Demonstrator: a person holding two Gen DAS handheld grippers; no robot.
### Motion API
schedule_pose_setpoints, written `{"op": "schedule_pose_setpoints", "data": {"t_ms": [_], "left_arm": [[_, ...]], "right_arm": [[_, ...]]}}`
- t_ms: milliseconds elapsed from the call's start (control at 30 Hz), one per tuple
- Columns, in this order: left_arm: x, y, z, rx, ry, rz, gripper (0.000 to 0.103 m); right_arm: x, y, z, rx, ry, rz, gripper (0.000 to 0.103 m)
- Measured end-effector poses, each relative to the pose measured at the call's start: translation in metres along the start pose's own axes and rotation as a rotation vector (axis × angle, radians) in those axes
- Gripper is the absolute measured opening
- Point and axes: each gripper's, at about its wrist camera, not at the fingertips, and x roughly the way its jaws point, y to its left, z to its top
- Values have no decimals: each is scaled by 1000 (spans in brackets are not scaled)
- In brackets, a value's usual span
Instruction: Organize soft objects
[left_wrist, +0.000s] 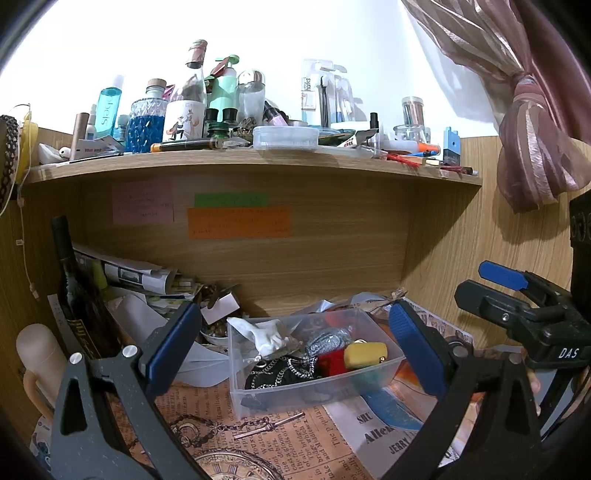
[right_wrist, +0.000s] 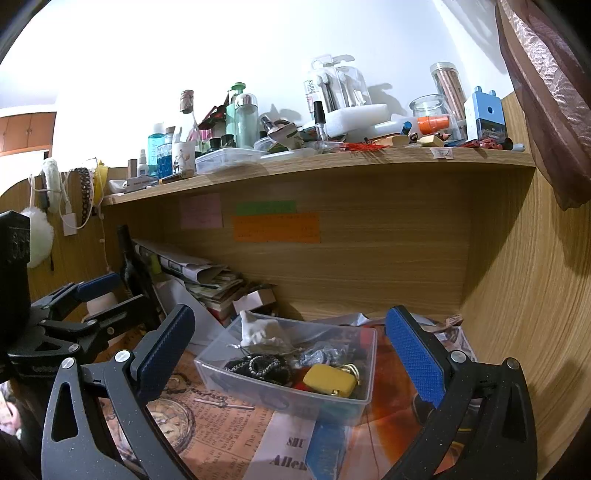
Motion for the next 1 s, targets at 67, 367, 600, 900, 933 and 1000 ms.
{"op": "schedule_pose_setpoints", "data": {"t_ms": [67,367,600,900,933,1000], "left_arm": [[0,-1,-1,1,1,-1,103],[4,-1,-1,-4,10,-20,103],[4,-3,-2,0,12,-32,103],[7,-6,-4,1,29,-36,103],[7,-6,-4,-1,29,-37,103],[7,-5,-4,-4,31,-42,103]], "right_arm": [[0,0,0,1,1,2,103],[1,1,0,1,1,3,103],[2,2,-1,2,7,4,103],[6,2,-2,3,12,3,103],[6,1,-2,3,13,3,103],[7,0,-3,4,16,5,103]]}}
